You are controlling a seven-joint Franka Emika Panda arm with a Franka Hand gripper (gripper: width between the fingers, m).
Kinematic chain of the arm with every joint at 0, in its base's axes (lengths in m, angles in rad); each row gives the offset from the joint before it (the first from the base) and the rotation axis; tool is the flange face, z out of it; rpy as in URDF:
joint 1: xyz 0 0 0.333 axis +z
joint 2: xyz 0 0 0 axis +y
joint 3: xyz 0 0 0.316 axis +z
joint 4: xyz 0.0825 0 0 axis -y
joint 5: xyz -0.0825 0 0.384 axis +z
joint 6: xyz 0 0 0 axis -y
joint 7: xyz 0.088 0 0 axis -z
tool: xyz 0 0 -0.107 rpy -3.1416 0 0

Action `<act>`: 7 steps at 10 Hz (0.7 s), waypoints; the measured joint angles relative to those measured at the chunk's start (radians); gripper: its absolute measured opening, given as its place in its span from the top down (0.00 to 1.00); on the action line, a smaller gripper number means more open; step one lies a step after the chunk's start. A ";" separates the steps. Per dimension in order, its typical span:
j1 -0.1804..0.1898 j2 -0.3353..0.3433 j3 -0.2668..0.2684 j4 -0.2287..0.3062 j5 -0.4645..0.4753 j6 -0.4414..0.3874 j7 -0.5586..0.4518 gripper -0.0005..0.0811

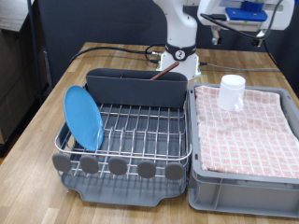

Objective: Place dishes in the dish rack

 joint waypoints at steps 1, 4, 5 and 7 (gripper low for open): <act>0.014 -0.007 0.021 -0.004 0.014 -0.001 0.039 0.01; 0.044 -0.025 0.066 -0.026 0.048 -0.001 0.098 0.01; 0.046 -0.025 0.069 -0.033 0.048 -0.001 0.097 0.01; 0.046 -0.026 0.067 -0.047 0.036 -0.020 0.059 0.01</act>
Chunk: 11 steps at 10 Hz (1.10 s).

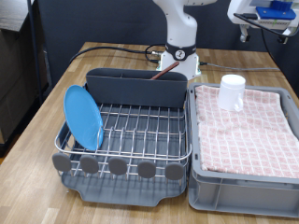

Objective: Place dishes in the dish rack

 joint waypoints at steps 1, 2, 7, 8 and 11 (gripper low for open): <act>0.000 0.001 -0.006 -0.005 0.000 -0.014 -0.039 0.01; -0.001 0.004 -0.016 -0.012 0.000 -0.014 -0.084 0.01; 0.001 0.056 -0.022 0.016 0.002 -0.047 -0.189 0.01; 0.003 0.090 -0.013 0.048 0.002 -0.067 -0.198 0.01; 0.007 0.194 0.013 0.120 -0.010 -0.095 -0.192 0.01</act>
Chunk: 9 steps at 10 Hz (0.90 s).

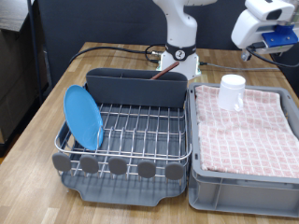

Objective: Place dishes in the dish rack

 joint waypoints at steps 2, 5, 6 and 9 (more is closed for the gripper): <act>0.001 0.049 0.014 0.014 -0.020 -0.001 0.033 0.01; 0.001 0.103 0.017 0.005 -0.036 0.054 0.067 0.01; 0.001 0.120 0.015 0.002 -0.042 0.071 0.068 0.01; -0.001 0.170 0.004 -0.004 -0.062 0.108 0.083 0.01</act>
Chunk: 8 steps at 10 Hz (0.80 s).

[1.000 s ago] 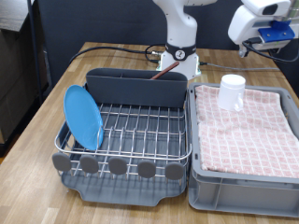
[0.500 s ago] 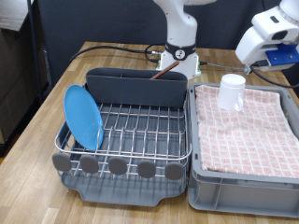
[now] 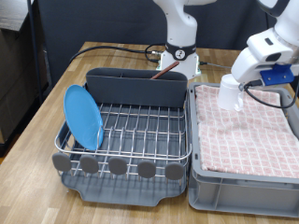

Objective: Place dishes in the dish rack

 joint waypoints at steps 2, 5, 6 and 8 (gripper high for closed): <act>-0.003 0.025 -0.008 -0.011 -0.003 0.026 -0.001 0.01; -0.003 0.046 -0.016 -0.033 -0.004 0.053 -0.010 0.01; -0.003 0.050 -0.018 -0.043 -0.004 0.065 -0.011 0.01; -0.003 0.052 -0.020 -0.068 -0.003 0.095 -0.011 0.01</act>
